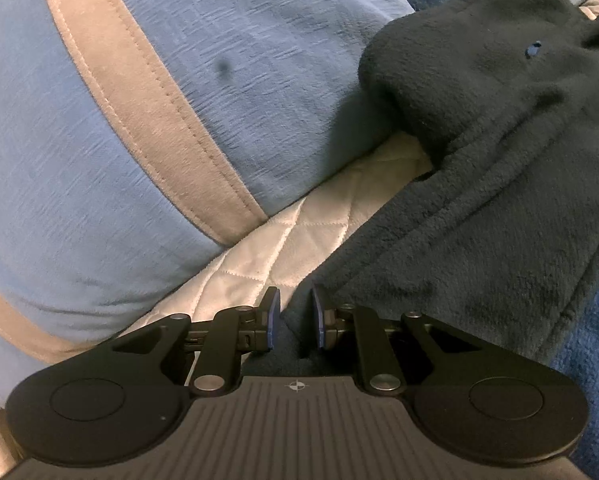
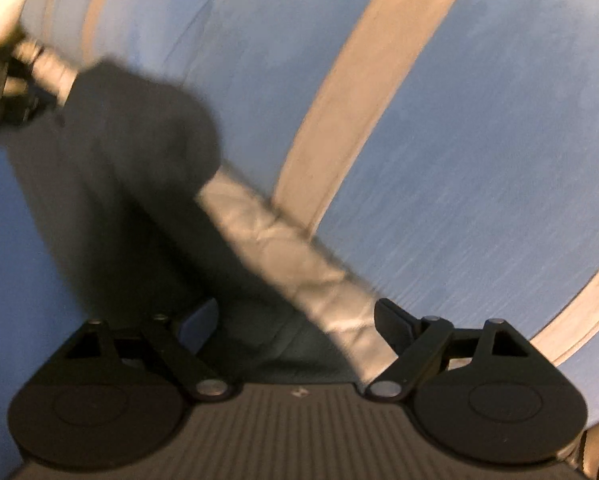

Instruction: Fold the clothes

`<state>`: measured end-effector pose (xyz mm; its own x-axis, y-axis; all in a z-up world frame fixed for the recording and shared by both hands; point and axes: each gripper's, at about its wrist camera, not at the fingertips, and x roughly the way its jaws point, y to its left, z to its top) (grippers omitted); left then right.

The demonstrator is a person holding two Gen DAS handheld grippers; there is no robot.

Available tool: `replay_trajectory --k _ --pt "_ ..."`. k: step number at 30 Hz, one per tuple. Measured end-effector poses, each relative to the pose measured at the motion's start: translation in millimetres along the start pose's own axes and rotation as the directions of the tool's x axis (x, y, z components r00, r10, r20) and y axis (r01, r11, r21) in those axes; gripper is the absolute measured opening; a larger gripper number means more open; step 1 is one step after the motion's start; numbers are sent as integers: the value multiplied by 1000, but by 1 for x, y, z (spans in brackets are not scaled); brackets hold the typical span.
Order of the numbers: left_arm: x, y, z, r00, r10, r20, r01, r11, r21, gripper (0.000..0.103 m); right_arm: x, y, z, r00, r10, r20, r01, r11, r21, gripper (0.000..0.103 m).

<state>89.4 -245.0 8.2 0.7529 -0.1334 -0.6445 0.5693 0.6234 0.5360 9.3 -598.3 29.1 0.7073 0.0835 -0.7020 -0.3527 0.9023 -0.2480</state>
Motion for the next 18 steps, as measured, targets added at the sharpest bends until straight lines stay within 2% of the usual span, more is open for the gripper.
replay_trajectory --k 2,4,7,11,12,14,15,16,18 --pt "0 0 0 1000 1 0 -1 1000 -1 19 1 -9 7 1000 -3 5 3 1000 15 88" --pt "0 0 0 1000 1 1 -1 1000 -5 19 11 -6 8 999 -24 -28 24 999 -27 84" --pt "1 3 0 1000 -10 -2 10 999 -37 19 29 -1 5 997 0 -74 -4 999 -53 80" --pt "0 1 1 1000 -4 -1 4 1000 -16 18 46 -1 4 993 60 -99 -61 998 -16 74" --pt "-1 0 1 1000 -1 1 1 1000 -9 18 47 -3 5 991 88 -100 -88 996 4 68" --pt "-2 0 1 1000 1 11 -1 1000 -3 18 46 -6 3 982 155 -107 -151 988 44 36" --pt "-3 0 0 1000 3 19 -3 1000 7 17 45 -7 3 977 185 -110 -179 982 61 33" --pt "-4 -1 0 1000 6 26 -6 1000 21 17 43 -5 2 975 190 -114 -186 981 47 22" --pt "-7 -3 1 999 18 36 -20 999 47 17 38 -2 2 977 177 -118 -176 984 23 19"
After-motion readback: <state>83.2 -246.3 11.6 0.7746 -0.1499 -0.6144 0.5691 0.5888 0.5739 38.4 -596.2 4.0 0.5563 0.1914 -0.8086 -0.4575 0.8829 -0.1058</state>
